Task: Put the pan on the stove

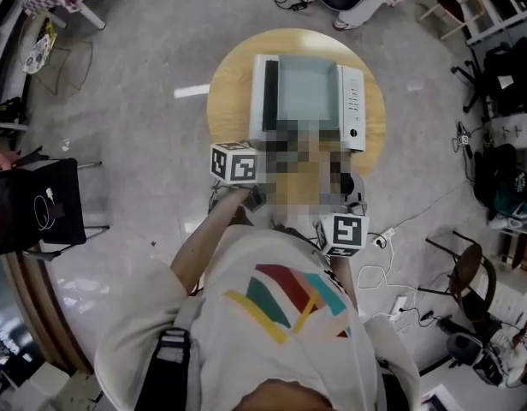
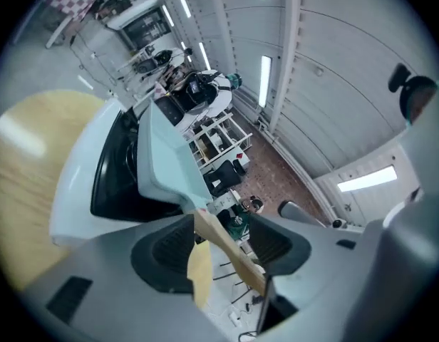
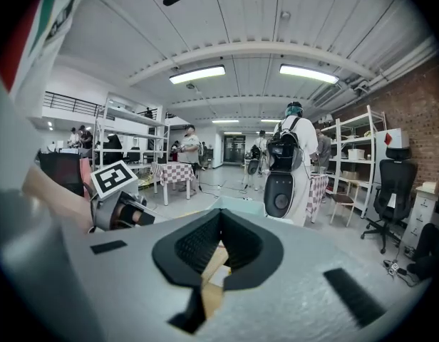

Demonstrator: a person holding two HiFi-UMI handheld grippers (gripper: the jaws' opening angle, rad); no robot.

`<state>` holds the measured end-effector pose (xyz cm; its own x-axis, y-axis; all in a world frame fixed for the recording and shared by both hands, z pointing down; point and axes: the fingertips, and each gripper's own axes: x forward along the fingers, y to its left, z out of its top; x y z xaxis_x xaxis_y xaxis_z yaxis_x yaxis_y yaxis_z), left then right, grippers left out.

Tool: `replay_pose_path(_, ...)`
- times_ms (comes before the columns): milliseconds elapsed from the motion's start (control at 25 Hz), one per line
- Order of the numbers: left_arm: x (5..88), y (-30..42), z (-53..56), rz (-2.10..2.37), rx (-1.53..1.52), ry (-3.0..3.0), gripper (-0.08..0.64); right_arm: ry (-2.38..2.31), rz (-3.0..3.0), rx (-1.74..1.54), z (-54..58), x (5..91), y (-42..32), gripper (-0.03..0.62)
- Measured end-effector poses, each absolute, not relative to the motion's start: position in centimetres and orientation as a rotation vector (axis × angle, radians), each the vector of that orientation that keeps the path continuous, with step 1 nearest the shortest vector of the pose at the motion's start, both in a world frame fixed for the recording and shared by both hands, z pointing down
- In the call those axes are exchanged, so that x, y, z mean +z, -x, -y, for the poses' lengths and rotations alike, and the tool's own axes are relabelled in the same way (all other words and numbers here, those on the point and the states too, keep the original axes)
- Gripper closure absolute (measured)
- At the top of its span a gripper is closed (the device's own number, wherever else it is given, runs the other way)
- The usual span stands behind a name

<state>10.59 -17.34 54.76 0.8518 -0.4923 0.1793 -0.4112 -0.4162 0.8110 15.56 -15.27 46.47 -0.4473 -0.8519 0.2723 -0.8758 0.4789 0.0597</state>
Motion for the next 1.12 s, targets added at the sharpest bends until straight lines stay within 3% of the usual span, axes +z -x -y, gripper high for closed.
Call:
replay_pose_path(160,50.0,-7.7,20.0,0.784,-0.120,-2.215,0.370,-1.463,2.532,0.074,16.4,44.2,-13.7,0.594)
replay_pose_path(320,43.2,-4.6,21.7,1.001,-0.109,-2.443,0.506,-1.468,2.618,0.027,17.2,40.9,-11.5,0.594)
replay_pose_path(400,38.7,-3.4,21.3,1.155,-0.141,-2.602,0.540,-1.469,2.668,-0.003,17.2,38.7,-10.4,0.594)
replay_pose_path(680,27.9,-2.0,16.9,1.541,-0.135,-2.945,0.546,-1.478,2.832,-0.133,16.5,31.8,-7.7,0.594)
replay_pose_path(1120,28.5,-0.9,15.7,1.825,-0.103,-2.788,0.552,-1.620,2.809,-0.184,16.2,30.2,-9.1,0.594)
